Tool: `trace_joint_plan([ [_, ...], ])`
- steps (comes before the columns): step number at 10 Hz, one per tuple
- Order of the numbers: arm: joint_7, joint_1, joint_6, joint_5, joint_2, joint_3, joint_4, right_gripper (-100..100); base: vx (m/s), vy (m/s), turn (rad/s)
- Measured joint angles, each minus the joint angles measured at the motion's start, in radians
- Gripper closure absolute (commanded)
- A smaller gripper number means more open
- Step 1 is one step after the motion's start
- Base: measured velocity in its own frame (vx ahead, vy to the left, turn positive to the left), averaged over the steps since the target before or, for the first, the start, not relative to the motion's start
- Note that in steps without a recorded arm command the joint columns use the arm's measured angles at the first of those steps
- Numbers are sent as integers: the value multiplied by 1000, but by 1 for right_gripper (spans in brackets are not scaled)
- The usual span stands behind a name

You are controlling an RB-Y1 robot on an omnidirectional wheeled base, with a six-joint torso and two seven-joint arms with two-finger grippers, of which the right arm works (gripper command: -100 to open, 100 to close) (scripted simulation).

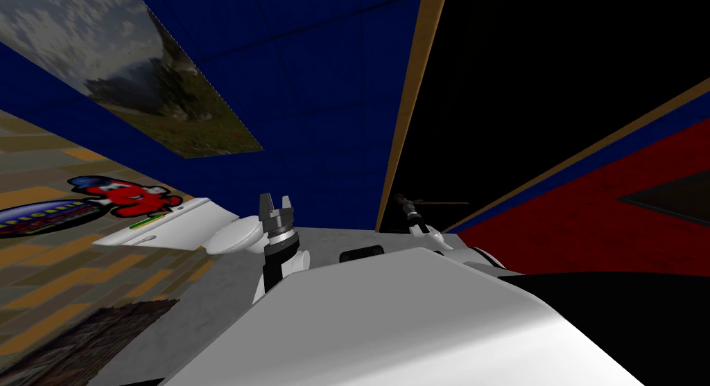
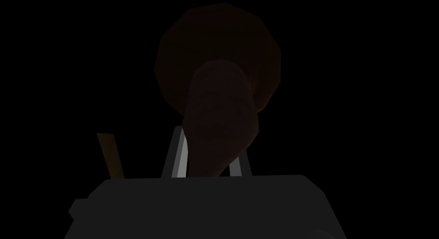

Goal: Pull the door open

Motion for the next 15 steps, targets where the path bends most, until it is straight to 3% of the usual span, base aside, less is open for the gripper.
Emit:
trace_joint_plan([
  [5,-8,1,-4,2,-8,6,-3,100,-60,-15,36],
  [7,-26,-3,-21,10,-17,22,8,100,-219,-58,88],
  [9,-44,20,-19,20,-22,44,-20,100,-203,-55,89],
  [15,-101,40,-52,47,-48,100,-26,100,-175,-48,72],
])
